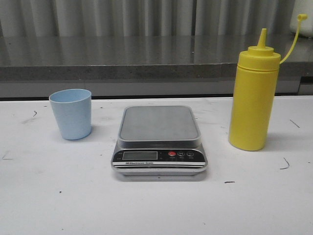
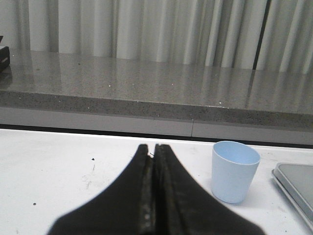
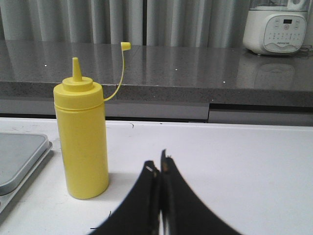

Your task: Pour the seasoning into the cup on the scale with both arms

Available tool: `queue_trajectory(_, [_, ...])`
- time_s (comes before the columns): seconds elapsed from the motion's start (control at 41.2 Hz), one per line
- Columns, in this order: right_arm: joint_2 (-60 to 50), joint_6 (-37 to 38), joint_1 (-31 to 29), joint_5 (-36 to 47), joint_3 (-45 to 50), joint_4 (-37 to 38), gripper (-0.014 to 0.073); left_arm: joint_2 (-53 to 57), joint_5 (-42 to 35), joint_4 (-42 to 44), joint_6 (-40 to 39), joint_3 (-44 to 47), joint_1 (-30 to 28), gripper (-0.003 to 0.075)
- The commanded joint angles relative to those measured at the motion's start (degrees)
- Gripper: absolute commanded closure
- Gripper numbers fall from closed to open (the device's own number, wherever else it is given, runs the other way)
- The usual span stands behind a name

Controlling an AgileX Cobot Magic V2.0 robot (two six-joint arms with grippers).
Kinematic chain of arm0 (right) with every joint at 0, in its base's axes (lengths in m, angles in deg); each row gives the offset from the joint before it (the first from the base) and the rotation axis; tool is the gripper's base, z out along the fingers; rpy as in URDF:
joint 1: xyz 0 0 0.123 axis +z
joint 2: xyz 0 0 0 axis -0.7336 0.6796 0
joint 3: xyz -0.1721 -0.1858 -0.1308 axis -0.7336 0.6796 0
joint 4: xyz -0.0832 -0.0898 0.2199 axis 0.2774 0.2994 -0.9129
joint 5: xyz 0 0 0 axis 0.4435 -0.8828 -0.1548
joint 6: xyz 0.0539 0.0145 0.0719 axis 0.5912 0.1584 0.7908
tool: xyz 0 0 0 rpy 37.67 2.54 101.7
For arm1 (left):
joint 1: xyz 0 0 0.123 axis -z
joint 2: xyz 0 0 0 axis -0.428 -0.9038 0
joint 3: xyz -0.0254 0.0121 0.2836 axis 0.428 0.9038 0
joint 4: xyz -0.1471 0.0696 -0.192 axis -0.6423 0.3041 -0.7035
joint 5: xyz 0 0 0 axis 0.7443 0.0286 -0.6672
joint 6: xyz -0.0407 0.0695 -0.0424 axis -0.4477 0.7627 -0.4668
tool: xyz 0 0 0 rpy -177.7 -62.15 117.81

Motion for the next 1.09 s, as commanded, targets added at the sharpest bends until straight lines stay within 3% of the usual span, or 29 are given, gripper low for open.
queue_trajectory(0.0, [-0.99, -0.05, 0.04, 4.97, -0.34, 0.12, 0.0662, 0.95, -5.05, -0.11, -0.37, 1.39, 0.3, 0.074])
queue_trajectory(0.705, [-0.99, -0.05, 0.04, 6.2, -0.39, 0.12, 0.0662, 0.95, -5.1, -0.11, -0.37, 1.39, 0.3, 0.074])
queue_trajectory(0.875, [-0.99, -0.05, 0.04, 5.71, -1.7, 0.04, 0.0662, 0.95, -9.66, -2.29, -0.37, 0.34, 0.3, 0.074])
queue_trajectory(1.069, [-0.63, -0.05, 0.04, 0.09, -10.27, 0.1, 0.0662, 0.17, -2.01, -1.56, -0.37, -9.61, 0.3, 0.074])
